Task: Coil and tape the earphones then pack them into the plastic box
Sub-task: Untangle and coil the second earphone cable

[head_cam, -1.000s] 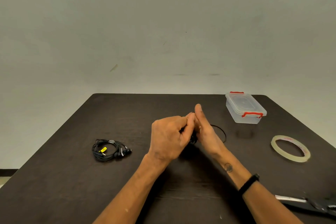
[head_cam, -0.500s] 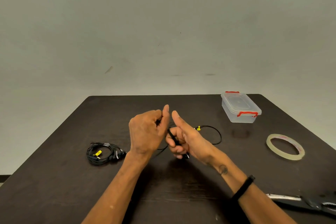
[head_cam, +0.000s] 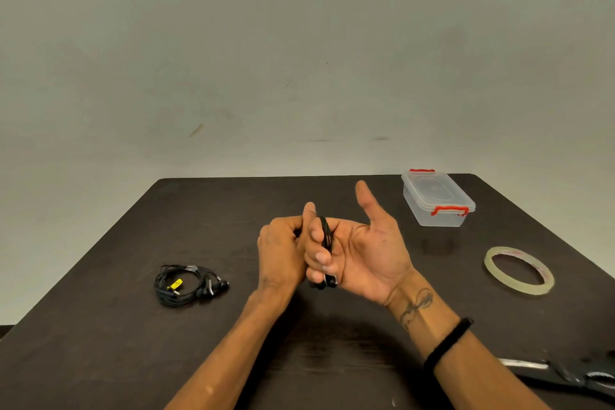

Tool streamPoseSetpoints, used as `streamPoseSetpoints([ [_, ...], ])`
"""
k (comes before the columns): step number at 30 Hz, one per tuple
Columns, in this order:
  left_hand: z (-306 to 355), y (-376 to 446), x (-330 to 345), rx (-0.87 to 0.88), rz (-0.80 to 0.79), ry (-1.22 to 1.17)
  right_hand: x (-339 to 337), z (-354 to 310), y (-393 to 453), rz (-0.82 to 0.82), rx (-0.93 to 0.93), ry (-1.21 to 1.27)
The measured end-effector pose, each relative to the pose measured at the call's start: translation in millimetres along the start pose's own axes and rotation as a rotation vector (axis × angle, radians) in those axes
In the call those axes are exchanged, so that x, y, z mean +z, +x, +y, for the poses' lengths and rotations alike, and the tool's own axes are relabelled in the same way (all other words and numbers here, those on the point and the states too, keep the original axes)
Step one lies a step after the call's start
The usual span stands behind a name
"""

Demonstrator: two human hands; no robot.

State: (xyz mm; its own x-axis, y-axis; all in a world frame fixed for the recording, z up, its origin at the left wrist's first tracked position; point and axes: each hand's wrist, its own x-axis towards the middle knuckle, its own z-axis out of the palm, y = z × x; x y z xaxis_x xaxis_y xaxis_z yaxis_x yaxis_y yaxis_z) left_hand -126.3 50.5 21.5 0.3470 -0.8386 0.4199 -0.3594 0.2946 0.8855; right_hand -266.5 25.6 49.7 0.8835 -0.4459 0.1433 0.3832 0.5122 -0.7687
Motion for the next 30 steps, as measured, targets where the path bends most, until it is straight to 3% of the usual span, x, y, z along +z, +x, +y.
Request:
streamPoseSetpoints([
  [3, -1.7, 0.9, 1.4, -0.072, -0.031, 0.011, 1.3, -0.8, 0.5, 0.007, -0.079, 0.052],
  [7, -2.6, -2.1, 4.4, -0.061, -0.081, 0.292, 2.4, -4.5, -0.3, 0.054, -0.194, 0.141],
  [13, -5.2, -6.6, 13.5, -0.015, -0.159, 0.406, 1.1, -11.1, -4.1, 0.281, -0.446, 0.126],
  [21, -5.4, -10.5, 15.9, 0.288, -0.093, 0.553, -9.5, -17.9, -5.7, 0.667, -0.661, -0.292],
  [30, 3.8, -7.1, 8.5, 0.577, -0.030, 0.461, -13.2, -0.4, -1.0, 0.683, -0.452, -0.843],
])
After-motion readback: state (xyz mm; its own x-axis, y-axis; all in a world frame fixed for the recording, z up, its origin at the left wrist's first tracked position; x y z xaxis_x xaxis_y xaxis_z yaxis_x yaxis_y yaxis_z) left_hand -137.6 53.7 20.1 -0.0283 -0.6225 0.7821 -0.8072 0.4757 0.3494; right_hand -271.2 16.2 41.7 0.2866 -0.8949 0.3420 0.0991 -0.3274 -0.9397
